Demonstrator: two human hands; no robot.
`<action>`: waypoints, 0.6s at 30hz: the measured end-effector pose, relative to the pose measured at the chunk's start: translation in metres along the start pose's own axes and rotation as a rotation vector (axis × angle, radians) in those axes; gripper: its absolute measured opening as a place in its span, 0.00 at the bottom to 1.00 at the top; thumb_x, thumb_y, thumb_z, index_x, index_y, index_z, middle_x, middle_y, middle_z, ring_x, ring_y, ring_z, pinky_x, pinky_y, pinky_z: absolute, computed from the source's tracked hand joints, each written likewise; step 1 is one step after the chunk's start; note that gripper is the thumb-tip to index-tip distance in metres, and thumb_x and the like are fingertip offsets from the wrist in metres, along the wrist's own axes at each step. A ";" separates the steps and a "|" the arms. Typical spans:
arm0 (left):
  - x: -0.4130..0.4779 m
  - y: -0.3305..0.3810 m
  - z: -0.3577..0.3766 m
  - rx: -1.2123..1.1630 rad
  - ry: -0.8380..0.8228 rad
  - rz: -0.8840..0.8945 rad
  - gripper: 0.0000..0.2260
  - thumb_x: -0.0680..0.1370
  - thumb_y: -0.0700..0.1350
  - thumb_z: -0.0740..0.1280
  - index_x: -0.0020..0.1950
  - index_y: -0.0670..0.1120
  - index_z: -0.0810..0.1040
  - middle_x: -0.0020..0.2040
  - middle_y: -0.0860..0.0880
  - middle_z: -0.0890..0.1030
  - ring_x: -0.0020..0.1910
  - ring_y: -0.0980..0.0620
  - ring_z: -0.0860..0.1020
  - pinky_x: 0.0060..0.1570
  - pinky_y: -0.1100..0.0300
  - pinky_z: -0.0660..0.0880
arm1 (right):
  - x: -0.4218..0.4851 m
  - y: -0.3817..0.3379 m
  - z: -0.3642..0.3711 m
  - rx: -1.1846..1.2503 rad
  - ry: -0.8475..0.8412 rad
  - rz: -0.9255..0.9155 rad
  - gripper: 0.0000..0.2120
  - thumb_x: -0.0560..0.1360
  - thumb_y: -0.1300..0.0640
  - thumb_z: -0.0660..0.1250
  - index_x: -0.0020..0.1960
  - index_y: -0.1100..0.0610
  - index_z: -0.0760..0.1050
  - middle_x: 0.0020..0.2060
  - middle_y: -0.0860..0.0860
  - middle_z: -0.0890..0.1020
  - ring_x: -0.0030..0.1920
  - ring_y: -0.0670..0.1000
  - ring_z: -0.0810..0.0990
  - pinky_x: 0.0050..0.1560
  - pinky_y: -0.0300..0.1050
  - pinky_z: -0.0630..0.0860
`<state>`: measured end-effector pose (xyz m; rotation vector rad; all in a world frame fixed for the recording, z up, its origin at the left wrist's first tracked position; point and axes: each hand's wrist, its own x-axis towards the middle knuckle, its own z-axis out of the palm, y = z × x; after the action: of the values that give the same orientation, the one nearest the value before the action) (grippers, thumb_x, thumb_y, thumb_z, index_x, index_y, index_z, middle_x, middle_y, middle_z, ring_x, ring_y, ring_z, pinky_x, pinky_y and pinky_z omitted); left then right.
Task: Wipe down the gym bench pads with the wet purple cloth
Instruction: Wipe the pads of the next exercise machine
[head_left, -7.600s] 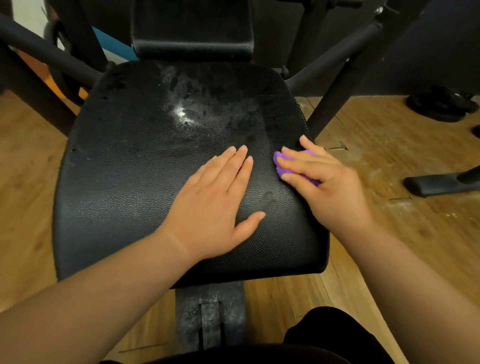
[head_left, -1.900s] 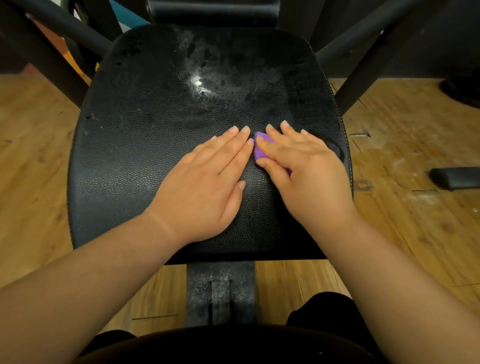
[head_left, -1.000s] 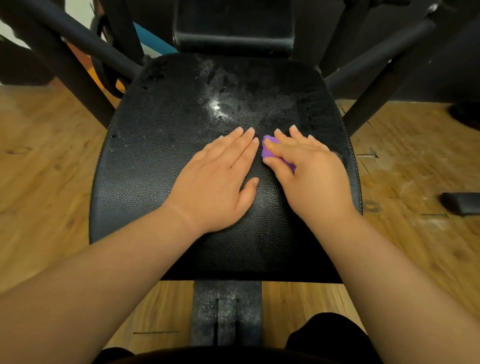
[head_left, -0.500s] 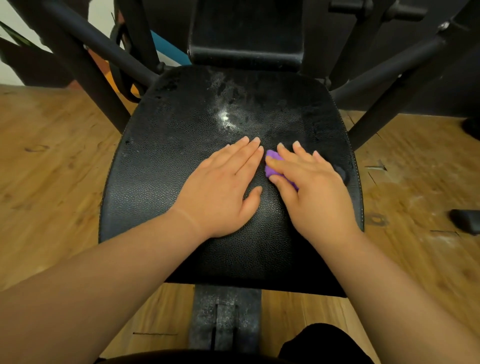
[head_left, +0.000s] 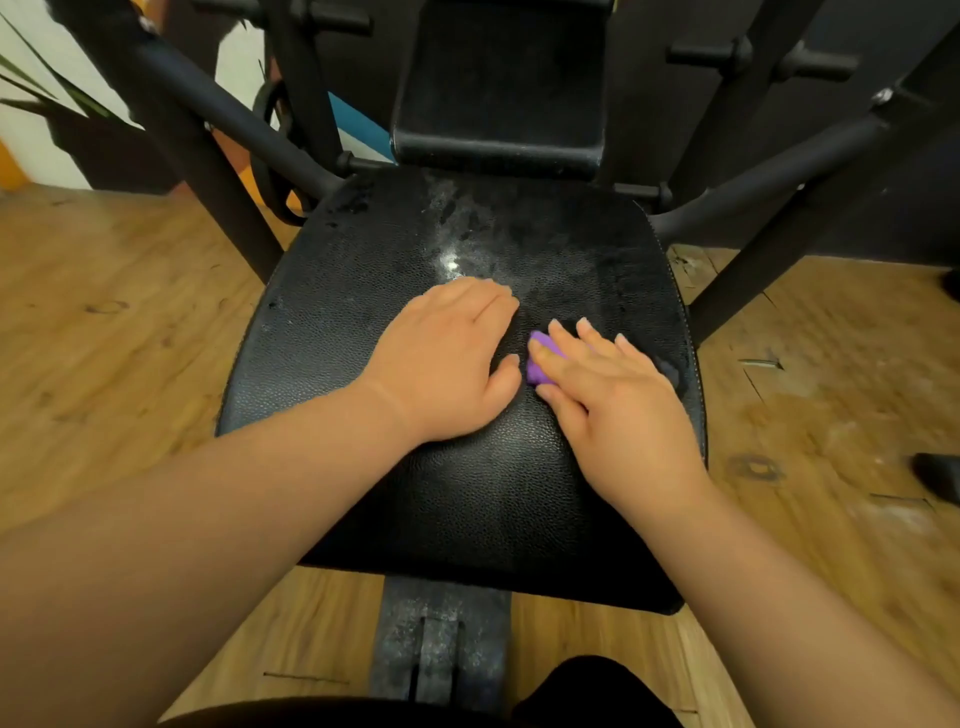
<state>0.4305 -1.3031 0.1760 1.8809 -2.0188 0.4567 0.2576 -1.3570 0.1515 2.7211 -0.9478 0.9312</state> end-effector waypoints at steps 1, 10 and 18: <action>0.004 0.000 0.000 0.010 -0.003 -0.003 0.29 0.74 0.55 0.54 0.67 0.38 0.74 0.67 0.41 0.76 0.66 0.41 0.73 0.66 0.48 0.69 | -0.004 0.001 -0.001 -0.003 -0.001 -0.014 0.20 0.76 0.51 0.58 0.62 0.56 0.80 0.60 0.55 0.81 0.63 0.58 0.78 0.65 0.56 0.65; 0.006 -0.001 0.016 -0.003 -0.012 -0.052 0.31 0.76 0.55 0.52 0.74 0.38 0.66 0.75 0.41 0.66 0.75 0.44 0.63 0.74 0.50 0.59 | 0.026 0.008 0.002 -0.019 -0.035 0.031 0.17 0.75 0.57 0.64 0.62 0.59 0.79 0.61 0.58 0.79 0.65 0.62 0.75 0.65 0.57 0.64; 0.005 0.001 0.016 0.015 -0.011 -0.059 0.31 0.77 0.55 0.50 0.74 0.39 0.66 0.75 0.42 0.65 0.75 0.46 0.62 0.73 0.56 0.52 | 0.020 0.003 -0.001 -0.136 -0.140 0.086 0.21 0.80 0.49 0.54 0.70 0.52 0.72 0.68 0.52 0.74 0.71 0.56 0.70 0.70 0.55 0.64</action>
<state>0.4291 -1.3149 0.1636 1.9509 -1.9662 0.4481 0.2672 -1.3697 0.1635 2.6767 -1.1176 0.6688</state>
